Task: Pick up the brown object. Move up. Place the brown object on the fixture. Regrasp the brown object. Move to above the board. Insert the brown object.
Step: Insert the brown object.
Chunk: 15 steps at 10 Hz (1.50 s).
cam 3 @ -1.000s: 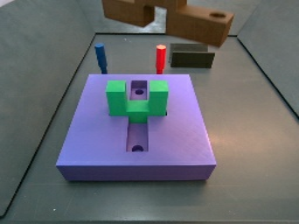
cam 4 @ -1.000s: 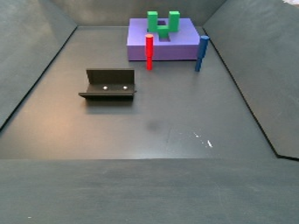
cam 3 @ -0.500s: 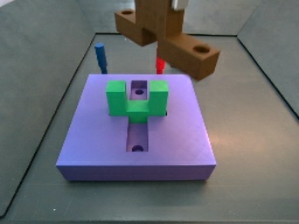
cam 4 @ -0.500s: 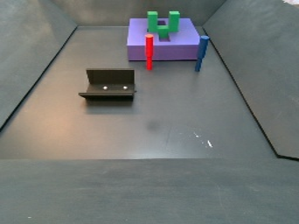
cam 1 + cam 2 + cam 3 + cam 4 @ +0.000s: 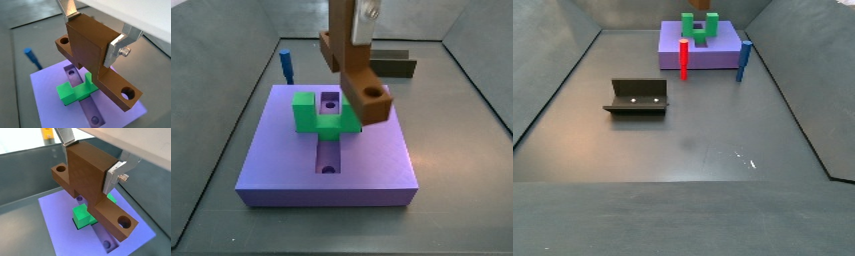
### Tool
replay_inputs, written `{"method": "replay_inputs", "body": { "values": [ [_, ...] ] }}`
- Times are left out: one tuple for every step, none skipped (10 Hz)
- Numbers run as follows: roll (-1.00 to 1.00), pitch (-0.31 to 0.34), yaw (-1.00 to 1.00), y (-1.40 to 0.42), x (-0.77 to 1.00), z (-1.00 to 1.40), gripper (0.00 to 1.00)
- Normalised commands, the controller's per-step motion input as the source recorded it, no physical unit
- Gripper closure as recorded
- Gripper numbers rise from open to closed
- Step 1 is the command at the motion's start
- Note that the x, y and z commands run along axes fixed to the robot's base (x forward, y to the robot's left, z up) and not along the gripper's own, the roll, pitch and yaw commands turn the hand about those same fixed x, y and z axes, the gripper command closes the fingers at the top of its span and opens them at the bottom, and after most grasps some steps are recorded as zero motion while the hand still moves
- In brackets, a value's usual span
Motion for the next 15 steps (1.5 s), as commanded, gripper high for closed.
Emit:
{"method": "replay_inputs", "body": {
  "values": [
    [-0.05,0.007,-1.00,0.00,0.03,-0.27,1.00],
    [-0.01,0.001,-0.93,0.00,0.00,-0.21,1.00],
    [0.00,0.013,-0.67,0.00,-0.09,-0.13,1.00],
    [0.00,0.000,-0.40,0.03,-0.22,-0.04,1.00],
    [0.00,0.000,-0.22,0.07,-0.27,0.00,1.00],
    [0.00,0.000,-0.08,0.04,-0.27,0.00,1.00],
    [0.06,-0.049,0.00,-0.01,-0.29,-0.01,1.00],
    [0.00,-0.023,0.00,-0.02,-0.04,-0.04,1.00],
    [0.00,0.000,0.00,-0.06,0.00,-0.09,1.00],
    [0.00,0.000,0.00,0.00,0.00,-0.15,1.00],
    [0.00,0.000,0.00,0.00,0.00,-0.15,1.00],
    [-0.01,-0.017,0.00,0.00,0.00,-0.13,1.00],
    [-0.01,-0.019,0.00,0.00,0.00,-0.16,1.00],
    [-0.02,-0.031,0.00,0.00,-0.02,-0.17,1.00],
    [-0.02,-0.039,0.00,0.00,0.00,-0.25,1.00]
  ]
}}
